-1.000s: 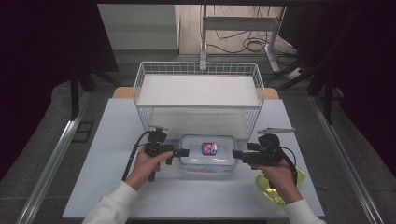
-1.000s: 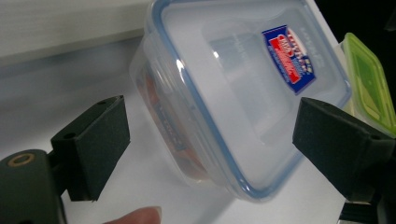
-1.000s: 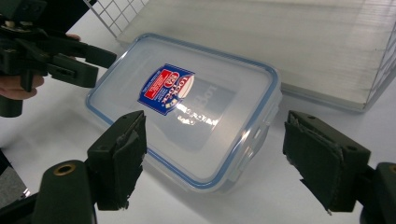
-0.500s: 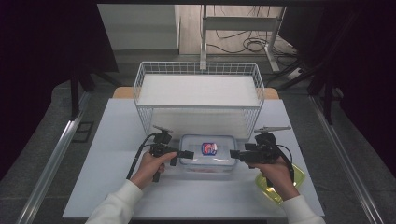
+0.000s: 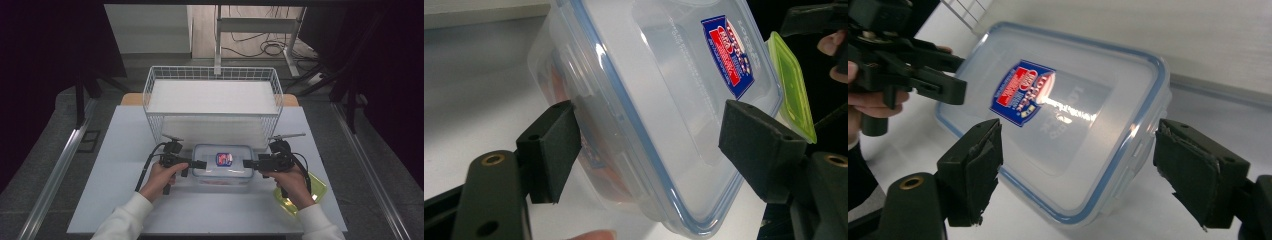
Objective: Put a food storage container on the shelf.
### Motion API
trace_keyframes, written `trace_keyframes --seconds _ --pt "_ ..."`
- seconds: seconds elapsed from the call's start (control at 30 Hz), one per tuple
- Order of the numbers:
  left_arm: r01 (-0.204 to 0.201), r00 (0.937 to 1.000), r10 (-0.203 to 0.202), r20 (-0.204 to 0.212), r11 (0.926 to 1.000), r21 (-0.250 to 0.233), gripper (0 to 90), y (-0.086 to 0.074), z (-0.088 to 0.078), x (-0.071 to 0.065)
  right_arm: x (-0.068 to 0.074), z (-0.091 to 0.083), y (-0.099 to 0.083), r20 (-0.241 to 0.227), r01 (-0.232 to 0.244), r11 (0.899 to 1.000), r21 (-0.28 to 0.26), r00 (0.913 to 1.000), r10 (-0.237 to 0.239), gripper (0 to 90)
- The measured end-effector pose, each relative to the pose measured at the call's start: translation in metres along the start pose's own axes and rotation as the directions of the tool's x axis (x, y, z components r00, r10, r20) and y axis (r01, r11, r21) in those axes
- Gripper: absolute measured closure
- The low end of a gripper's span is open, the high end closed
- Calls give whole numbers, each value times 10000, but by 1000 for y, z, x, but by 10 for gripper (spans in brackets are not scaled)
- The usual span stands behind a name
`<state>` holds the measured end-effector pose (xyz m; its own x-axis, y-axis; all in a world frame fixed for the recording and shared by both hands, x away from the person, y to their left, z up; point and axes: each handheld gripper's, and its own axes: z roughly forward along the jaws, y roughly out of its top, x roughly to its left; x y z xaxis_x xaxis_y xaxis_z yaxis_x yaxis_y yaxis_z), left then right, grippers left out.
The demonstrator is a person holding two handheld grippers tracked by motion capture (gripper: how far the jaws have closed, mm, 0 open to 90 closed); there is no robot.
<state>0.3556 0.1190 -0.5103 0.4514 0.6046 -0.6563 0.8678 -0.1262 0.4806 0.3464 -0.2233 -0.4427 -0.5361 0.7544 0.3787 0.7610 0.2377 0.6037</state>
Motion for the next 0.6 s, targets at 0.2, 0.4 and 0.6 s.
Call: trace_keyframes --seconds 0.2,0.4,0.6 --pt "-124 9999 124 -13 9999 -72 258 -1 0 0 -11 11 -1 -311 -598 9980 208 9977 605 199" --pt "-486 9987 483 -145 9987 -155 258 -3 -1 -3 -15 16 -2 -283 -796 9962 343 9963 806 199" --pt "-792 9964 784 -333 9966 -239 259 -5 -2 -6 -18 20 0 -395 -936 9946 441 9947 953 199"
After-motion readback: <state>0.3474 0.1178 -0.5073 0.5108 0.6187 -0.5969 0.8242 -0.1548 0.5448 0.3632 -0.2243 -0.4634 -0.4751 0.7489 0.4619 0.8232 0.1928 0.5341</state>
